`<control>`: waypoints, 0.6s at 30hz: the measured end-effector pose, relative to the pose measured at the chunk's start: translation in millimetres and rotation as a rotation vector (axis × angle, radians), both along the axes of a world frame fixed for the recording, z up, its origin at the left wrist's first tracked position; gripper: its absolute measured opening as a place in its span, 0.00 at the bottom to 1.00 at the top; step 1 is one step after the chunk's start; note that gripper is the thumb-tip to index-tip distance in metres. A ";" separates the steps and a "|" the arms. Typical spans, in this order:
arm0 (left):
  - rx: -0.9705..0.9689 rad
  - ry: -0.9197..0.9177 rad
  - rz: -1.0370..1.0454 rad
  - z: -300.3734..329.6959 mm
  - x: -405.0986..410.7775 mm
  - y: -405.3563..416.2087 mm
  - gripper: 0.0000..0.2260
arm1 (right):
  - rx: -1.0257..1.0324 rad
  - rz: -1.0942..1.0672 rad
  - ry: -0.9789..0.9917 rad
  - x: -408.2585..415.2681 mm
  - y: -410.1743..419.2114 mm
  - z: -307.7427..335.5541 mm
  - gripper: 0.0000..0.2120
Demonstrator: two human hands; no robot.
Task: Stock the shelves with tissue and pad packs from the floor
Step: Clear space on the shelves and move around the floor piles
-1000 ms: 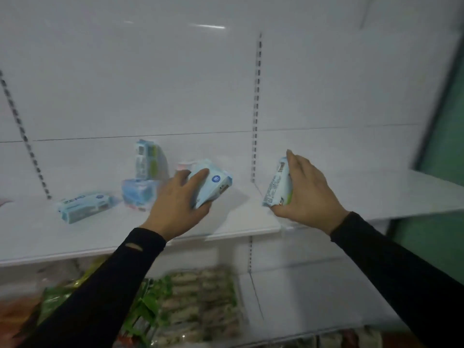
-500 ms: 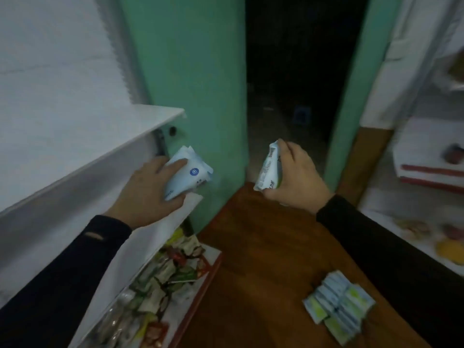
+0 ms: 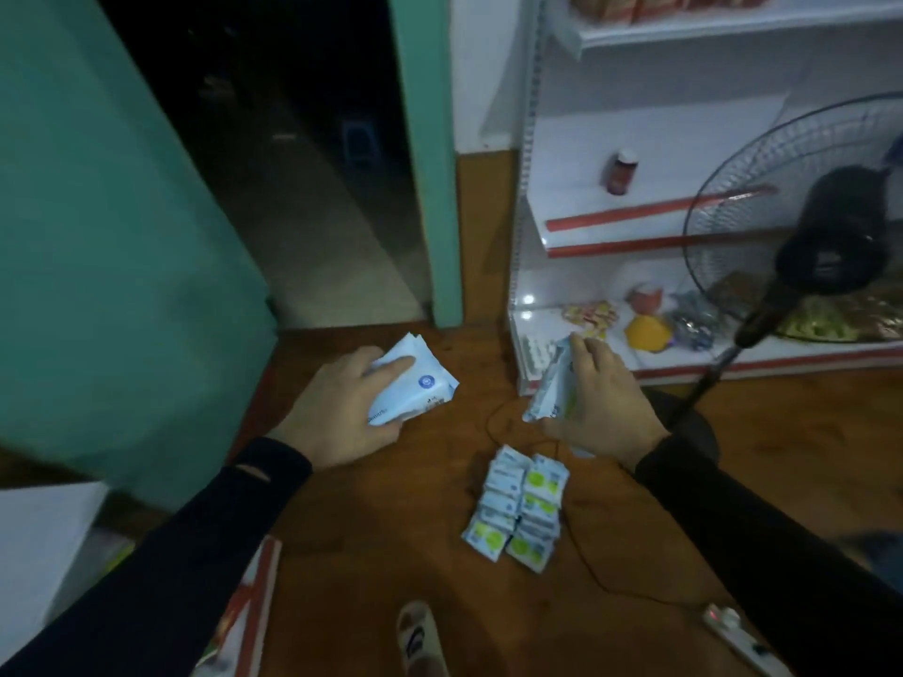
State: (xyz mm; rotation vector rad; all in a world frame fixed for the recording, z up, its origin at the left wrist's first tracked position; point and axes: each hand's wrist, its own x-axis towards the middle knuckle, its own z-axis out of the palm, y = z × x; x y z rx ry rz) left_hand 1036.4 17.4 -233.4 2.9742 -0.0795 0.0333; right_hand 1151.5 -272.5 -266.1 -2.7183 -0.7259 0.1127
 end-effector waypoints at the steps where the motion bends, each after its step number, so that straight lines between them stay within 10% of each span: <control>1: -0.006 0.020 -0.026 -14.2 21.7 -0.5 0.32 | -0.012 -0.024 0.021 9.5 -4.0 -11.9 0.57; 18: -0.129 0.492 -0.092 -397.7 270.2 -21.0 0.31 | -0.264 -0.259 0.411 151.3 -5.6 -350.7 0.56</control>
